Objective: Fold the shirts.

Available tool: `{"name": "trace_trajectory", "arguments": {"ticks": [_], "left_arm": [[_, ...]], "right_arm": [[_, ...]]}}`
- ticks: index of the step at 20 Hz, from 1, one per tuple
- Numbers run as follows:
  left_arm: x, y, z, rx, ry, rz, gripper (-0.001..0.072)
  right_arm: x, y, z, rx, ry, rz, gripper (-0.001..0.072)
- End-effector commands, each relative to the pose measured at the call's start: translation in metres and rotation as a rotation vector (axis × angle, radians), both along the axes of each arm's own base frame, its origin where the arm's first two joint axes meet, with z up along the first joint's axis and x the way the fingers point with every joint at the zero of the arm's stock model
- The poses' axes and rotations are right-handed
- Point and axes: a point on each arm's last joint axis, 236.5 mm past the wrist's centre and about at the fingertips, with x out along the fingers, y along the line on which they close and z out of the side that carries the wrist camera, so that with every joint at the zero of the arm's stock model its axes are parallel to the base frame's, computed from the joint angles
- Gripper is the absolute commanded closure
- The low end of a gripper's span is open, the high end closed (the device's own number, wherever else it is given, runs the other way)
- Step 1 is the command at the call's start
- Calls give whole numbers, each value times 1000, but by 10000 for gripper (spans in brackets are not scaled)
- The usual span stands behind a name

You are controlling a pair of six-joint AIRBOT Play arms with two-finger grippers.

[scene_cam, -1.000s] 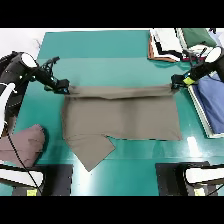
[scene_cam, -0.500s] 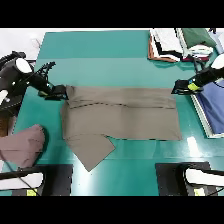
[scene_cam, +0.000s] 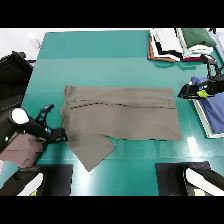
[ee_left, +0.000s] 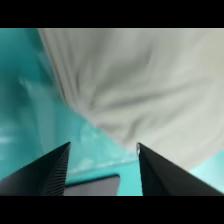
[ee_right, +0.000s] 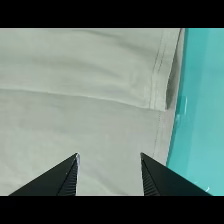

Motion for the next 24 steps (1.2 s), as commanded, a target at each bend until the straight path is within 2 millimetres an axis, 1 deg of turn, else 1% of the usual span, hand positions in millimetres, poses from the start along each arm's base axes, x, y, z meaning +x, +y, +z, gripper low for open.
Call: {"name": "trace_trajectory", "arguments": {"ticks": [1, 4, 7, 8, 9, 10, 11, 12, 13, 15, 17, 18, 19, 20, 21, 22, 24], "left_arm": [[-30, -22, -20, -100, 55, 71, 213], [-17, -41, -23, -178, 4, 133, 213], [-7, -66, -21, -211, -78, 93, 214], [-7, -70, -21, -211, -85, 88, 236], [-8, -72, -20, -212, -84, 82, 430], [-8, -72, -19, -212, -84, 77, 604], [-8, -72, -17, -212, -85, 70, 686], [-8, -73, -15, -213, -86, 55, 686], [-7, -73, -10, -209, -97, 28, 687], [-4, -69, -2, -182, -110, -19, 687], [3, -63, 8, -149, -140, -55, 687], [7, -62, 12, -144, -156, -61, 687], [10, -63, 15, -144, -167, -62, 686], [12, -63, 17, -145, -174, -62, 686], [14, -63, 18, -145, -181, -59, 686], [14, -63, 18, -145, -181, -59, 687], [14, -63, 18, -145, -180, -59, 687]], "right_arm": [[-1, 0, 5, -2, -21, -3, 284], [-1, 0, 5, -2, -22, -3, 284], [-1, 0, 5, -3, -21, -3, 285], [-2, 0, 4, -5, -16, -2, 285], [-5, 0, 3, -6, -3, 1, 286], [-10, -3, 1, -17, 18, 5, 286], [-16, -8, -3, -40, 43, 7, 288], [-26, -15, -10, -73, 86, 9, 350], [-39, -22, -22, -105, 138, 10, 373], [-71, -39, -51, -125, 245, -29, 374], [-106, -57, -81, -88, 339, -125, 381], [-122, -65, -94, -60, 377, -185, 437], [-137, -71, -106, -25, 417, -230, 449], [-150, -68, -117, 50, 450, -253, 428], [-158, -62, -127, 145, 472, -300, 248], [-162, -53, -135, 240, 485, -343, 158], [-164, -32, -147, 406, 506, -383, 162]]}}
